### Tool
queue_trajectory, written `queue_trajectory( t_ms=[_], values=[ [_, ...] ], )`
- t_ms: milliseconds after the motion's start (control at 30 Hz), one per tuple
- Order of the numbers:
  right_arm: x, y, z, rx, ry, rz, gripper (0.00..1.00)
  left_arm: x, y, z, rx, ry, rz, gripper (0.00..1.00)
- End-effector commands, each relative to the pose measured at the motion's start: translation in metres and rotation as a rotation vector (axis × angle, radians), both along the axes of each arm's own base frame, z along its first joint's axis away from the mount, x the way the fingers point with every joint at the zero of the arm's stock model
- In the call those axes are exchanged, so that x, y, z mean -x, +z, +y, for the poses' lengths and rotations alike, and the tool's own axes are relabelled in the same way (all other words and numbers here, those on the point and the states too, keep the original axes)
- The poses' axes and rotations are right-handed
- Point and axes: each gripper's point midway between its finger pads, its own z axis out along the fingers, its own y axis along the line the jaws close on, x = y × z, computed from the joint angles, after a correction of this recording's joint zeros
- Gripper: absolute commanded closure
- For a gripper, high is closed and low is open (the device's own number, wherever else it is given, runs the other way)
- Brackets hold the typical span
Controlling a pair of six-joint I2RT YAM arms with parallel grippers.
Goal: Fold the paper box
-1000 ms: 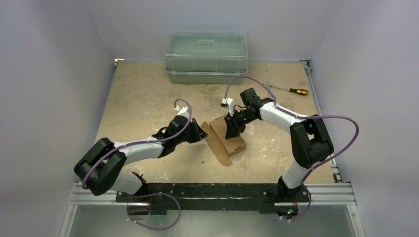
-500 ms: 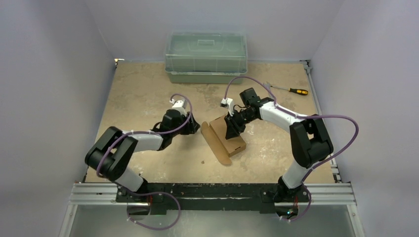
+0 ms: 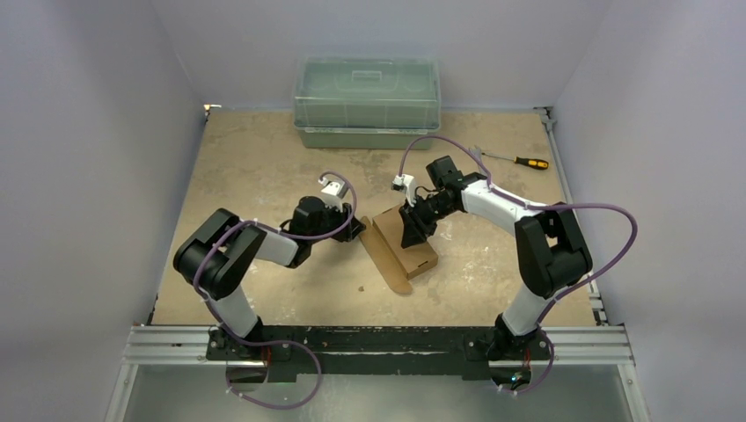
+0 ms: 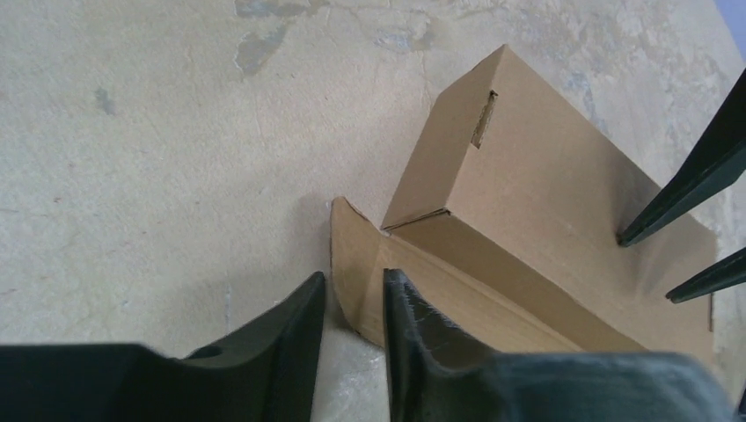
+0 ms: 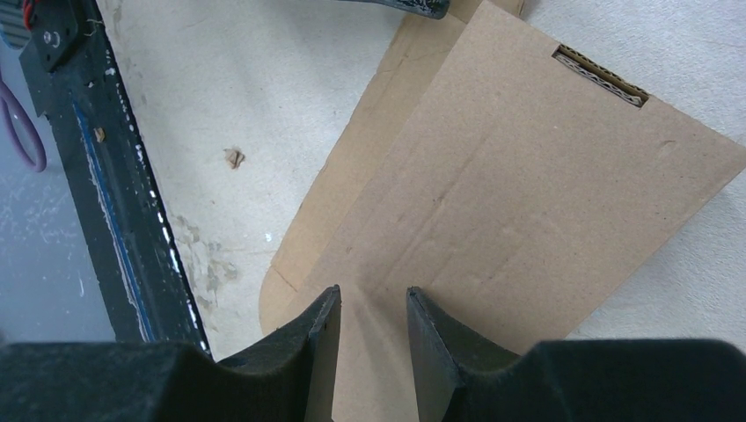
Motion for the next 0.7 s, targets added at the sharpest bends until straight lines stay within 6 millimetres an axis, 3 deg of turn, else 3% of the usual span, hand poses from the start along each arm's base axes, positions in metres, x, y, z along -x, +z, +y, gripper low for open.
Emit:
queue_trajectory(
  t_ms=[0,100,200,667],
  values=[
    [0.001,-0.021,-0.009,0.079,0.015,0.003,0.62,-0.001,0.015,-0.011,0.048,-0.074,-0.078,0.79],
    [0.000,-0.021,-0.009,0.077,0.016,0.003,0.62,0.002,0.015,-0.009,0.045,-0.073,-0.084,0.90],
    [0.001,-0.021,-0.009,0.076,0.019,0.005,0.62,0.004,0.014,-0.006,0.041,-0.068,-0.098,0.95],
    [-0.001,-0.023,-0.009,0.082,0.008,0.007,0.63,0.034,0.022,-0.013,-0.111,-0.088,-0.255,0.99]
  ],
)
